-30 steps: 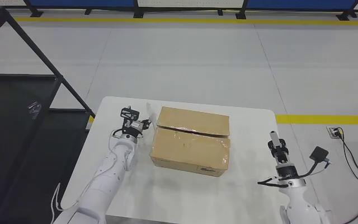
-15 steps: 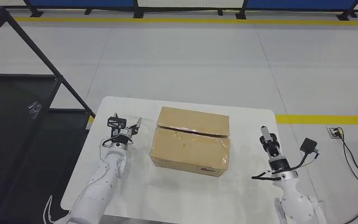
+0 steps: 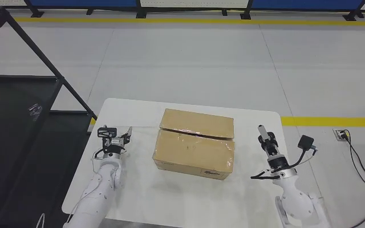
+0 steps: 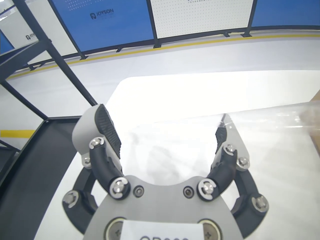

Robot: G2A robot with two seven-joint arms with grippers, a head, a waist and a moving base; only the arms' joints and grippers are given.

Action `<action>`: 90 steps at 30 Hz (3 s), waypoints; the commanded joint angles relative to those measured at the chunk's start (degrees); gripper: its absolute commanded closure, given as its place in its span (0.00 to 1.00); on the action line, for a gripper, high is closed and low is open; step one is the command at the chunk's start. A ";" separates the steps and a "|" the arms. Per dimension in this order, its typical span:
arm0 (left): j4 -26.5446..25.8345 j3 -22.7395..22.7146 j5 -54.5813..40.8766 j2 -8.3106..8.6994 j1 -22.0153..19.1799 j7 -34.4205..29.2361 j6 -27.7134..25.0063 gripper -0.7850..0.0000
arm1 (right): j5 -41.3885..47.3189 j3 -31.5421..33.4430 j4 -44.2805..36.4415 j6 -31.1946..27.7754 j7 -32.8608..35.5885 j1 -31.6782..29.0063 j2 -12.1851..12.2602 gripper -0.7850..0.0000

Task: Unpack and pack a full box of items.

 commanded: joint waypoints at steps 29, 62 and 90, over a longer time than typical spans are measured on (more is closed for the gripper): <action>-5.19 -2.96 -1.67 1.09 2.16 -9.93 -0.71 0.00 | -0.52 -0.78 0.46 0.37 0.58 0.78 0.14 0.00; -9.76 2.73 14.26 2.93 -0.97 -21.43 -21.29 0.00 | -0.01 0.68 -0.15 0.08 -0.33 -1.28 0.44 0.00; 3.48 0.24 -1.79 -1.85 -5.82 -9.74 1.59 0.00 | 0.00 -0.57 1.52 0.23 0.13 0.84 0.42 0.00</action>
